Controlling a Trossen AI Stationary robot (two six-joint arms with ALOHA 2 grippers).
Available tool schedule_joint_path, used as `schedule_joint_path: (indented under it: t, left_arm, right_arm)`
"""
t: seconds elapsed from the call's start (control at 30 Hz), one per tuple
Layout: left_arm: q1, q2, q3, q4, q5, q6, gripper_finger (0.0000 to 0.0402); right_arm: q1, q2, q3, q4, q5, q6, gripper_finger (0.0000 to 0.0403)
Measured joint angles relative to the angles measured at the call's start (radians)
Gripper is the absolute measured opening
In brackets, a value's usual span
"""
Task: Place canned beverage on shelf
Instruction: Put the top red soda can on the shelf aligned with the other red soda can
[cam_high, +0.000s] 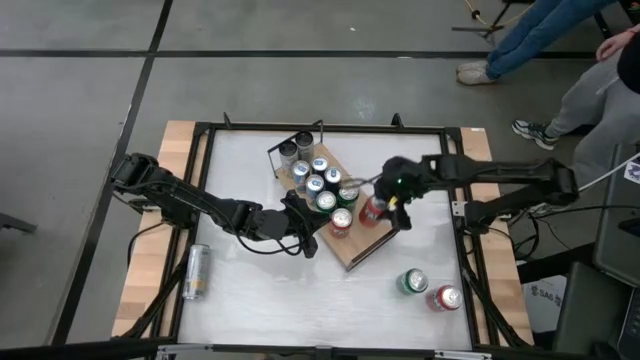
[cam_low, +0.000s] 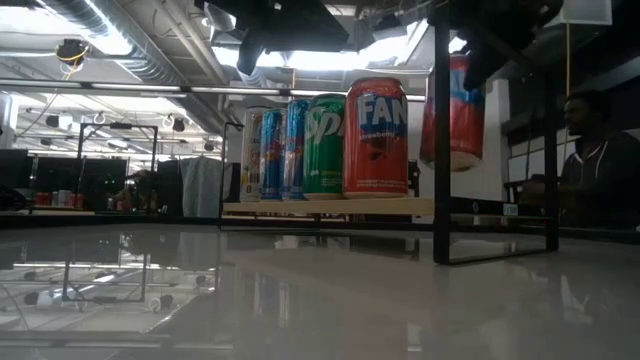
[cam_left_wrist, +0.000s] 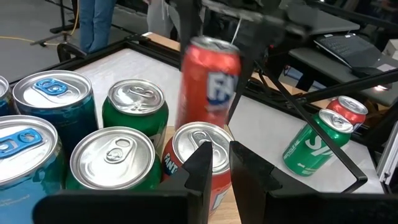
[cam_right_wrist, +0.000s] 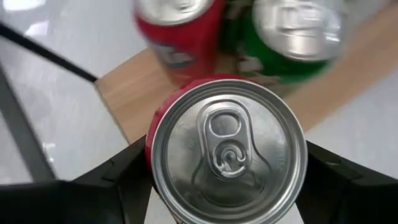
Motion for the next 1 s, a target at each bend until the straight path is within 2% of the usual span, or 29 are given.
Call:
schedule_joint_path:
  t: [0.27,0.5,1.0]
  left_arm:
    - [0.000,0.000,0.000,0.000,0.000,-0.001,0.0049]
    - [0.000,0.000,0.000,0.000,0.000,-0.001,0.0049]
    - [0.000,0.000,0.000,0.000,0.000,-0.001,0.0049]
  right_arm:
    - [0.086,0.071,0.000,0.012,0.060,-0.075,0.0289]
    - [0.083,0.127,0.003,0.018,0.057,-0.076,0.0289]
    - [0.083,0.134,0.004,0.020,0.056,-0.073,0.0289]
